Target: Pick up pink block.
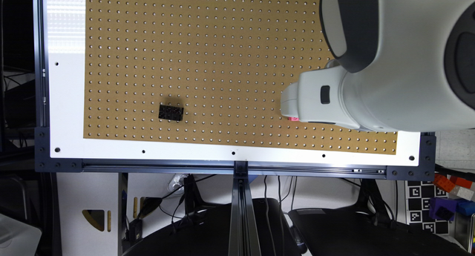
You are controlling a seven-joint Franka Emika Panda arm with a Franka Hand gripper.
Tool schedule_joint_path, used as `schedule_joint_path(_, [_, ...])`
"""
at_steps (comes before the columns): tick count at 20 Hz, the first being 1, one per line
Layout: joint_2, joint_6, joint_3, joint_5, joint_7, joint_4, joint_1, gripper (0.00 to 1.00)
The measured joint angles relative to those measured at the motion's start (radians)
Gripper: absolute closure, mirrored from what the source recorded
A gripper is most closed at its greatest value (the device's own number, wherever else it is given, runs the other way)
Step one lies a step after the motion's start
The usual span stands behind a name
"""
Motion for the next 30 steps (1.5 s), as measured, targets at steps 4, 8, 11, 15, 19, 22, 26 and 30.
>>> schedule_joint_path(4, [0.054, 0.04, 0.0, -0.0001, 0.0, 0.002, 0.0, 0.0])
schedule_joint_path(8, [0.088, 0.051, 0.0, -0.0002, 0.0, 0.013, 0.0, 0.0])
schedule_joint_path(11, [0.124, 0.081, 0.0, -0.0014, 0.0, 0.013, 0.0, 0.0])
schedule_joint_path(15, [0.145, 0.094, 0.0, -0.0016, 0.0, 0.015, 0.0, 0.0])
schedule_joint_path(19, [0.18, 0.125, -0.001, -0.0058, 0.0, 0.016, -0.001, 0.0])
schedule_joint_path(22, [0.187, 0.131, -0.003, -0.0089, 0.0, 0.017, -0.002, 0.0])
schedule_joint_path(26, [0.187, 0.131, -0.004, -0.0118, 0.0, 0.019, -0.005, 0.0])
schedule_joint_path(30, [0.187, 0.125, -0.004, -0.0163, 0.0, 0.018, -0.013, 0.0])
